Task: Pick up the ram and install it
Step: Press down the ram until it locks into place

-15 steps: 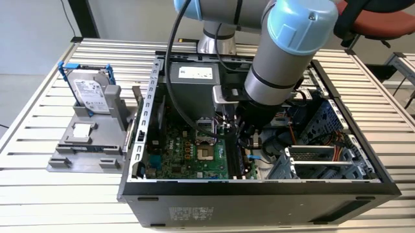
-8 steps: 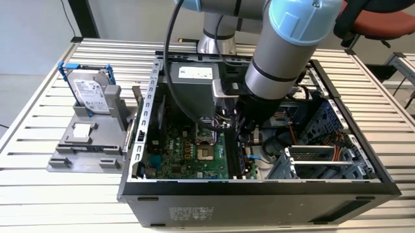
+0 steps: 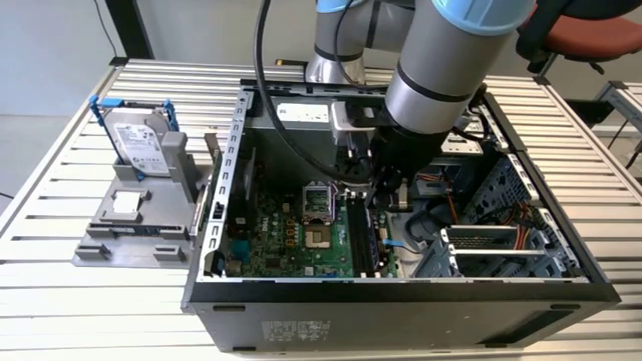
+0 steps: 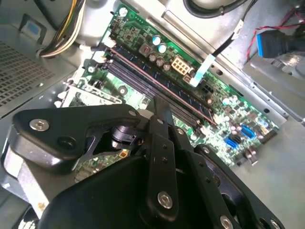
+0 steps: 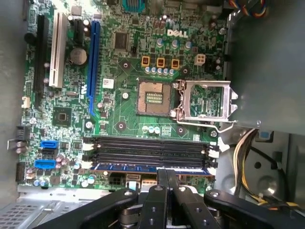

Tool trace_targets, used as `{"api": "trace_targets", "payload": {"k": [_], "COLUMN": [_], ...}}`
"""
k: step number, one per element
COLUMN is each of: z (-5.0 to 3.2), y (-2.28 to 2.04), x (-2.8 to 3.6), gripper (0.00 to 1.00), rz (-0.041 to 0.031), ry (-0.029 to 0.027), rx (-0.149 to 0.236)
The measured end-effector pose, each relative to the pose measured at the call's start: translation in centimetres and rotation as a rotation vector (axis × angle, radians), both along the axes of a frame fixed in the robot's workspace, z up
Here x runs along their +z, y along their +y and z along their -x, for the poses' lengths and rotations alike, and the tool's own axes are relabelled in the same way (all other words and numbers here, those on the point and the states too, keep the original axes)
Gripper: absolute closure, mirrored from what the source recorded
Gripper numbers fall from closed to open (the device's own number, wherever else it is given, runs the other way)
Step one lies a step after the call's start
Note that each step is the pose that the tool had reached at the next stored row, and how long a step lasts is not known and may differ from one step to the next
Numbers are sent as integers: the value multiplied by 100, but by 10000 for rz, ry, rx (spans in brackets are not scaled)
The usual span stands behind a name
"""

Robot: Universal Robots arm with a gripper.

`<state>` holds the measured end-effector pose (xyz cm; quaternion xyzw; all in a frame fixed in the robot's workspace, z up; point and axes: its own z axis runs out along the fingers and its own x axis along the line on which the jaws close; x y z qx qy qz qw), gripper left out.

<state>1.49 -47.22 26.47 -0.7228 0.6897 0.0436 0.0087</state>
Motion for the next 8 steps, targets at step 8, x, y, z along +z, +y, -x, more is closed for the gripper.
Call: {"api": "trace_targets", "payload": {"k": [8], "z": [-8], "y": [1], "x": [-93], "gripper": [100], "rz": [-1], "ry": [0], "rx": [0]}}
